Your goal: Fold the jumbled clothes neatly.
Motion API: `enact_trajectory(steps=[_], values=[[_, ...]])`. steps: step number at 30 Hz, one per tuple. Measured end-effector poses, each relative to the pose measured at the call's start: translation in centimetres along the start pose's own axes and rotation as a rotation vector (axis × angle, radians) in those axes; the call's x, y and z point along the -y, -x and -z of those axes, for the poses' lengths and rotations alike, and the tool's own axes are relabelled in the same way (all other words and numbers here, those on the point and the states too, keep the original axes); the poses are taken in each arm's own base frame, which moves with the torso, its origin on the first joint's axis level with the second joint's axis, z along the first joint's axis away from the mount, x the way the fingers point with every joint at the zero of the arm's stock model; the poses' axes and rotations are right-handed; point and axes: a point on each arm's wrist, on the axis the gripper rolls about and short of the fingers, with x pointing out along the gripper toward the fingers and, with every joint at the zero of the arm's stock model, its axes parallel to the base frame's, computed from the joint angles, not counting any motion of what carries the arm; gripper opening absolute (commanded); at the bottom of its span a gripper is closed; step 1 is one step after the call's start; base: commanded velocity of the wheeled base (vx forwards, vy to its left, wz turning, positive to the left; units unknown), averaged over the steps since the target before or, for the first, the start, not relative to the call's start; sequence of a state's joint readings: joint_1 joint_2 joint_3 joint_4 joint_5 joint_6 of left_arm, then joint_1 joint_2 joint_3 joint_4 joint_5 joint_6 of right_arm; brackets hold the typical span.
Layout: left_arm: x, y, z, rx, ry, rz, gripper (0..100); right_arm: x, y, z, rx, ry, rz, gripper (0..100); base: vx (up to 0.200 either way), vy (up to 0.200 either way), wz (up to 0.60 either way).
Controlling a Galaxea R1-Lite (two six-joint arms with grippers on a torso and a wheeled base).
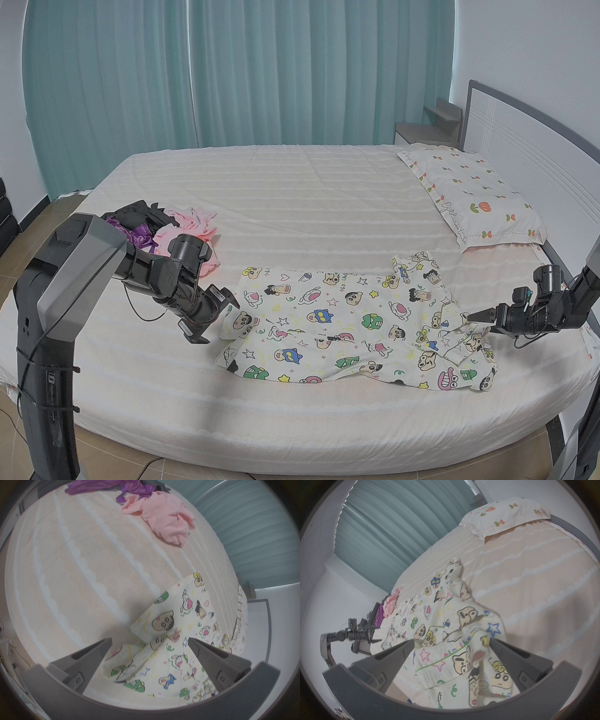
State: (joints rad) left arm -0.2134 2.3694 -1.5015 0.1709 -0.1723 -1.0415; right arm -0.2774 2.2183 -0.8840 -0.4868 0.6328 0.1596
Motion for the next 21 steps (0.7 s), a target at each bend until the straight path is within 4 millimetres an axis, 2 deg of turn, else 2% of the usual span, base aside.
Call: enact_trajectory(steps=[5,9,15,21], values=[[-0.6,0.8,0.6,-0.066,-0.023,0.017,100,0.5,1.3,-0.3,0.055,-0.061,0.016,100,0.000,0.000,0.00],[-1.1,1.0,1.0,-0.084,-0.131,0.013,100,0.1,2.7,-0.2,0.094,-0.118,0.018,100,0.000,0.000,0.00],[-1.4,1.1,1.6,-0.098,-0.266,0.023,100,-1.6,5.0,2.2,0.112,-0.182,0.001,100,0.000,0.000,0.00],[-0.3,0.8,2.2,-0.058,-0.398,0.103,100,-3.2,5.6,4.2,0.122,-0.155,-0.037,100,0.000,0.000,0.00]])
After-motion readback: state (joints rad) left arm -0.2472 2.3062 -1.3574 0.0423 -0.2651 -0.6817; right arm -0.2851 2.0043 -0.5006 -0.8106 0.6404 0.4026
